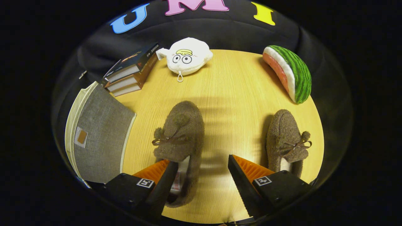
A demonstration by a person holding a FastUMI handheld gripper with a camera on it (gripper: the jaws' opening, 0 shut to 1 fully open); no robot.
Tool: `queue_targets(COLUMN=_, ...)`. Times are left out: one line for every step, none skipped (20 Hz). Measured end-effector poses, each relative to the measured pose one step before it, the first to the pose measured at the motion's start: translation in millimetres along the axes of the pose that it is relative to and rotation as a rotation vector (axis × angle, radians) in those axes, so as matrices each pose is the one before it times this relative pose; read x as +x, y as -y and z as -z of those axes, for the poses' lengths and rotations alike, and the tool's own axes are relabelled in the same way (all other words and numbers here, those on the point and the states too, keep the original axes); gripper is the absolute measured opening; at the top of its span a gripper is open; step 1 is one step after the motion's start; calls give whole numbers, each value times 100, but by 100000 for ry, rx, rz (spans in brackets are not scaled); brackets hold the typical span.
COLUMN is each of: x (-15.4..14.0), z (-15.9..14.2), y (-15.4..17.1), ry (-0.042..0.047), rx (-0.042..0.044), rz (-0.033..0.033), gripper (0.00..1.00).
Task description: Open the storage box then place both shoes into the box .Put the left shoe in first, then the right shoe, with the right side of both shoes facing outward in a uniform manner.
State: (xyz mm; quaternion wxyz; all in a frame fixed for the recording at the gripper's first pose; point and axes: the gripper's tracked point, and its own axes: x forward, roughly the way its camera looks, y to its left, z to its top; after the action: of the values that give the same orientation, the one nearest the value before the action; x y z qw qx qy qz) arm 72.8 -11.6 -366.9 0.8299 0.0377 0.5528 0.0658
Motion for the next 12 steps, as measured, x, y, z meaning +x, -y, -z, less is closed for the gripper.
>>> queue_targets(x=470, z=-77, y=-221, ry=-516, rx=289, rz=-991, gripper=95)
queue_targets(x=375, z=68, y=-61, ry=-456, rx=-20, rz=-270, gripper=93)
queue_targets(x=285, z=80, y=-89, ry=-391, rx=-100, rz=124, gripper=84)
queue_targets(x=228, z=92, y=6, ry=-391, rx=-526, rz=681, gripper=75)
queue_targets(x=221, z=-31, y=-159, ry=54, rx=-350, rz=-110, gripper=58)
queue_targets(x=114, z=40, y=-485, ry=-196, rx=364, rz=-883, gripper=50)
queue_targets(x=151, z=180, y=-223, ry=-760, rx=-148, rz=-106, gripper=31)
queue_targets(x=211, z=116, y=-100, ry=-779, rx=-141, rz=-12, gripper=26)
queue_targets(x=-43, z=-19, y=-57, ry=-366, rx=451, rz=-969, gripper=20)
queue_targets(x=179, z=-95, y=-38, ry=0, rx=1290, rz=-1644, gripper=20)
queue_targets(x=-156, z=-101, y=82, ry=529, rx=1771, rz=-1410, gripper=13)
queue_targets(x=-98, z=46, y=141, ry=308, rx=2578, rz=-1437, gripper=10)
